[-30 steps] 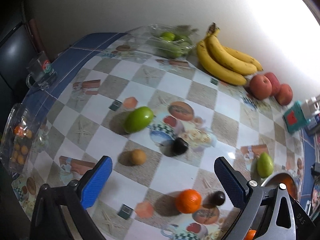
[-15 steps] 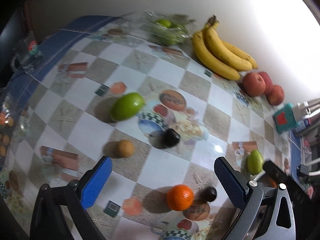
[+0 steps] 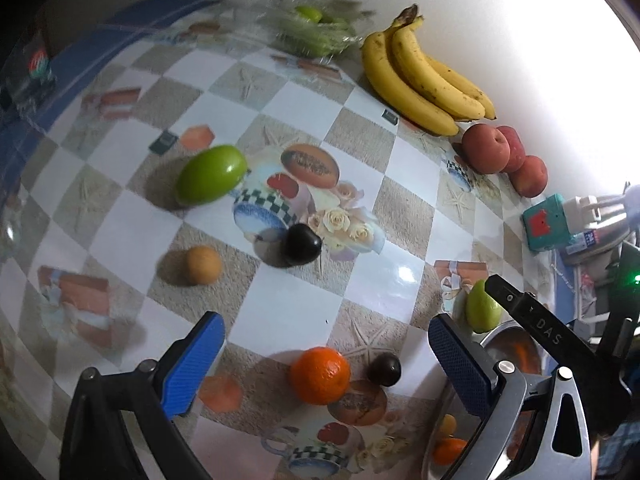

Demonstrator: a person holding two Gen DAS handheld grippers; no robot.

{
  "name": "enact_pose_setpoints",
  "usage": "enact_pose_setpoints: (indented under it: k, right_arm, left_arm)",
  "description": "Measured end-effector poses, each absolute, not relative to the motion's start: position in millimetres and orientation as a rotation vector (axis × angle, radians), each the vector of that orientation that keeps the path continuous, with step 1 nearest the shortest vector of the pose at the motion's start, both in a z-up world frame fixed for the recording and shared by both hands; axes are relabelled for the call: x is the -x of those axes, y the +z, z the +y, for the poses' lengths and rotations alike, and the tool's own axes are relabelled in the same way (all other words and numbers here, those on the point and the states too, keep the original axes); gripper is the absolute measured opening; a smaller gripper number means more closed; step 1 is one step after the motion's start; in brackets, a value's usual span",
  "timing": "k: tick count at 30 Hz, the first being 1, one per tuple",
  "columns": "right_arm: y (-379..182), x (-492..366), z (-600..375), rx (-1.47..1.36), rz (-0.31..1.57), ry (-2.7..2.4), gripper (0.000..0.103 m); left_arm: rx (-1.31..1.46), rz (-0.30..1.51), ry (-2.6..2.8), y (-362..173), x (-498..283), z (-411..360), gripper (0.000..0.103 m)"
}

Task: Organize fruits
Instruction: 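Close the right gripper around the green pear beside the bowl, then lift the green pear with the right gripper while the left grasps a tangerine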

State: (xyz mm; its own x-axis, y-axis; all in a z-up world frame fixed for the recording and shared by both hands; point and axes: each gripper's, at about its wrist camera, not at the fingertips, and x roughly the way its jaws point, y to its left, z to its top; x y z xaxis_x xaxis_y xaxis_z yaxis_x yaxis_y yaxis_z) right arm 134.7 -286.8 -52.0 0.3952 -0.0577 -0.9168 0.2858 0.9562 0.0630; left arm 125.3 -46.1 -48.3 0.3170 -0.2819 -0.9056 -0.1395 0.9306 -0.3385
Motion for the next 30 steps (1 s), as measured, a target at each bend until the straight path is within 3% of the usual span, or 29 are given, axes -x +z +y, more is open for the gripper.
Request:
enact_pose_setpoints:
  k: [7,11,18,30]
  right_arm:
    - [-58.0,-140.7,-277.3,-0.156,1.164,-0.214,0.061]
    - [-63.5,-141.9,-275.3,-0.130,1.171,-0.213,0.050]
    - [-71.2,-142.6,-275.1,-0.123,1.183,-0.212,0.045]
    - [-75.2,-142.8,-268.6,-0.097,1.186,-0.204,0.040]
  left_arm:
    - [0.413,1.295,-0.087,-58.4,-118.3,-47.9,0.096]
    - [0.444,1.327,-0.071,-67.7,-117.5,-47.2,0.089]
    - [0.474,1.340,-0.094,-69.0,-115.5,-49.5,0.079]
    - [0.490,1.353,-0.101,-68.3,-114.9,-48.1,0.076]
